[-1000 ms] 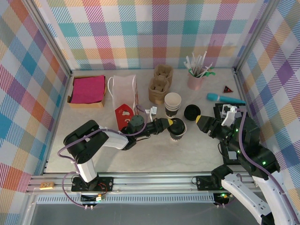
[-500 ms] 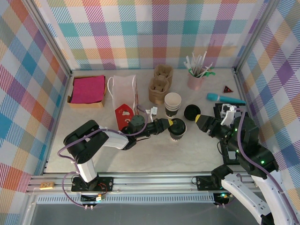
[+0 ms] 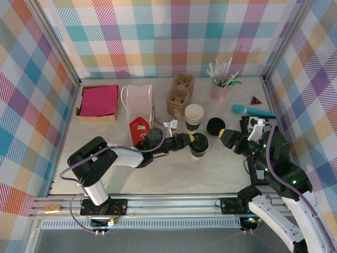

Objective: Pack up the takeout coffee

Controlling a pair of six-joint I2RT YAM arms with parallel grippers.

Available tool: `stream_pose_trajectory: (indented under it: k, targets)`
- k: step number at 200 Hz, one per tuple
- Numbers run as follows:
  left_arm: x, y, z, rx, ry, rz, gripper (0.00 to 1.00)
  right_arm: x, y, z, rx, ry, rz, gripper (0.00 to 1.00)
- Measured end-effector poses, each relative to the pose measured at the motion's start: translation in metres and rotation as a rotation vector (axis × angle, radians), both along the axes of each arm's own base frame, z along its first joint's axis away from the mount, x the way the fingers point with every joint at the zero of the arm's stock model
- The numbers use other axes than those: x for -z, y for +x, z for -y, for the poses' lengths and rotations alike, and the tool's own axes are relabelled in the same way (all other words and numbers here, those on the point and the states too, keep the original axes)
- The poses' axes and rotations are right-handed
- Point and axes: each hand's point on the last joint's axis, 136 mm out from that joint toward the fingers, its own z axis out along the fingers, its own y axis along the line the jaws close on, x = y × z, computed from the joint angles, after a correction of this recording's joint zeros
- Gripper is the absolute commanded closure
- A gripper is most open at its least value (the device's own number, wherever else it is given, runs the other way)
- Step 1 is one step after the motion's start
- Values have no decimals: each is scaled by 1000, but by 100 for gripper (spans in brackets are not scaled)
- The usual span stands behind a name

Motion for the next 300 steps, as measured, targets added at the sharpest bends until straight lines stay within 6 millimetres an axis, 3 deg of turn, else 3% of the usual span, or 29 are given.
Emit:
stream_pose_trajectory:
  k: [219,300]
  targets:
    - [0,0,-5,-11,71,42,59,5,0,-3,-12,7,-3,41]
    - [11,-4,-6,-12,134,55,58,7,0,-2,-11,11,-4,41]
